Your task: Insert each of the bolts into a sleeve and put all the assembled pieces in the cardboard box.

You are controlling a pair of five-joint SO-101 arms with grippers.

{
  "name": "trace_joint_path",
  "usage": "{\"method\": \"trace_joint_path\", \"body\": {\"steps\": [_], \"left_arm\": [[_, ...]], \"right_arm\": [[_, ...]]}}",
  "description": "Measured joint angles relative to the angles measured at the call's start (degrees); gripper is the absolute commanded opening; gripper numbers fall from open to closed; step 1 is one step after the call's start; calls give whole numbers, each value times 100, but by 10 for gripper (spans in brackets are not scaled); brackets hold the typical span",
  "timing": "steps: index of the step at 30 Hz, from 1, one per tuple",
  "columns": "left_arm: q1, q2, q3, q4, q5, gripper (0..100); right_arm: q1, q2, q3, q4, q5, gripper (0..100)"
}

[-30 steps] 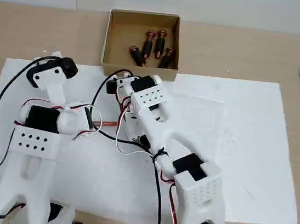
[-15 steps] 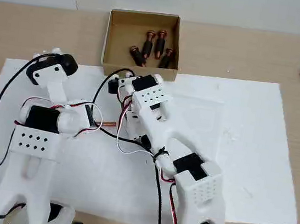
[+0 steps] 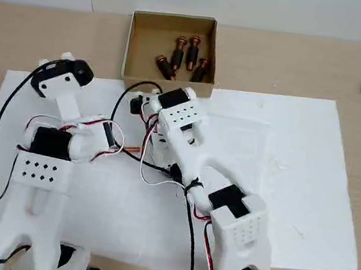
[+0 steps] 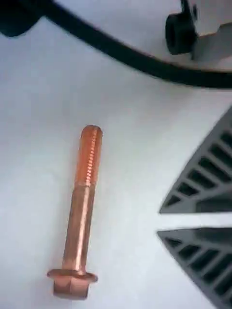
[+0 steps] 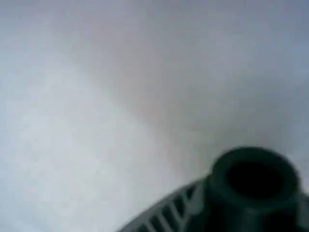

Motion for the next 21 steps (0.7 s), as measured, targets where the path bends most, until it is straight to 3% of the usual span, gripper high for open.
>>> {"method": "trace_joint_path", "body": {"steps": [9,16,21], "left_arm": [[0,0,-255,44,-70,6],[0,0,-448,176,-70,6],[0,70,-862,123,422,6]], "right_arm": [[246,-897,-9,158,0,3],[1222,-1459,-9,220,0,3],[1855,-1855,325,229,0,3]]}}
